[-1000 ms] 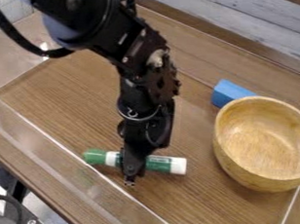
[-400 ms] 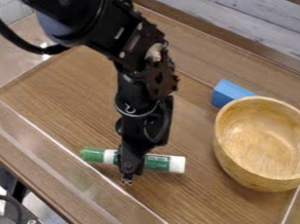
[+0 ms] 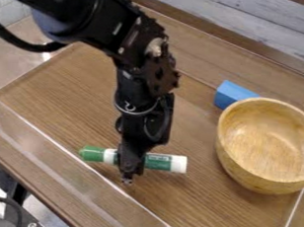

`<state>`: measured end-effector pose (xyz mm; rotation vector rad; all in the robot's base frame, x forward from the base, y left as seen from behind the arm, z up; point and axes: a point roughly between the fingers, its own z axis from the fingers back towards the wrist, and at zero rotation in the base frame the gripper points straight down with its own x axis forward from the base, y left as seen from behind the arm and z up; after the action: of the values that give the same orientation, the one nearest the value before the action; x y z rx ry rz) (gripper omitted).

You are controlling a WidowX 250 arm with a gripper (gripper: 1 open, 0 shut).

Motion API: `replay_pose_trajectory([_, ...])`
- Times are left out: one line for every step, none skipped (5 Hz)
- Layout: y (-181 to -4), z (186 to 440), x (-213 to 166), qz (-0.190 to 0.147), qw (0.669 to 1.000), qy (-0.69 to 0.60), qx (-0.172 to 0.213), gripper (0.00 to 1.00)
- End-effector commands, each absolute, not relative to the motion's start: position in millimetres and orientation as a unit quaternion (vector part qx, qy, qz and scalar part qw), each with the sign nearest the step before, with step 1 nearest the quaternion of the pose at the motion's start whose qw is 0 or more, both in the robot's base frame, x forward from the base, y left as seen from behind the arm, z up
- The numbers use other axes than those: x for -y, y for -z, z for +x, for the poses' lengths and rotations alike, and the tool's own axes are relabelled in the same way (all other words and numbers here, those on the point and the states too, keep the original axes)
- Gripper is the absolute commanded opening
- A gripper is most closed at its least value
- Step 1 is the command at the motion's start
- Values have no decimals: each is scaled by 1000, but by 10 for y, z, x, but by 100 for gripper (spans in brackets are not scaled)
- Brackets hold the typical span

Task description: Put the green marker in the brown bowl

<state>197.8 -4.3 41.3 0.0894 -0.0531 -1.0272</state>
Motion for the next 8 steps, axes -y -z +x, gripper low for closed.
replay_pose_trajectory([-581,2115,28,56,871,484,55,0])
replay_pose_trajectory([-638,2121,10,59,873,481,58,0])
replay_pose_trajectory([-667,2129,-5,60,874,478,62,0])
replay_pose_trajectory([-670,2147,-23,58,874,479,67,0])
replay_pose_trajectory([-666,2167,-42,56,873,478,73,0])
replay_pose_trajectory([-661,2186,-56,53,874,477,78,0])
replay_pose_trajectory([-661,2208,-68,50,874,476,83,0])
replay_pose_trajectory([-666,2220,-78,50,875,473,89,0])
